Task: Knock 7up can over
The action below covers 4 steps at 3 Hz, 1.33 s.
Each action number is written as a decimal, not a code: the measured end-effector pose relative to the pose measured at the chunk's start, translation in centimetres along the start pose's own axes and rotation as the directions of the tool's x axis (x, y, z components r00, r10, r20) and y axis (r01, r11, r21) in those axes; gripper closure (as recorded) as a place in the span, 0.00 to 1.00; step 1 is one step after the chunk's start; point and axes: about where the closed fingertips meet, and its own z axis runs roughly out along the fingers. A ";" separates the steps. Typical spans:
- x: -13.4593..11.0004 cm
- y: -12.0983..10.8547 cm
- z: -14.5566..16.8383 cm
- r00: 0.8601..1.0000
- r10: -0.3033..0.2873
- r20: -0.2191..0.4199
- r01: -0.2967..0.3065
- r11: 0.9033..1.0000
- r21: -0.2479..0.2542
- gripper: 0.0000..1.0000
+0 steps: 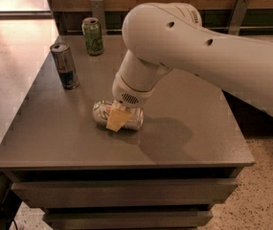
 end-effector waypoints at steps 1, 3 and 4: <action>-0.1 0.1 -0.2 1.000 -0.002 0.000 0.002 1.000 0.003 0.36; -0.2 0.2 -0.5 1.000 -0.005 0.001 0.005 1.000 0.010 0.00; -0.2 0.2 -0.5 1.000 -0.006 0.001 0.006 1.000 0.010 0.00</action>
Offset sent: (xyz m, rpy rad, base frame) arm -0.0008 0.0000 0.0016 -0.0004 -0.0034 0.0004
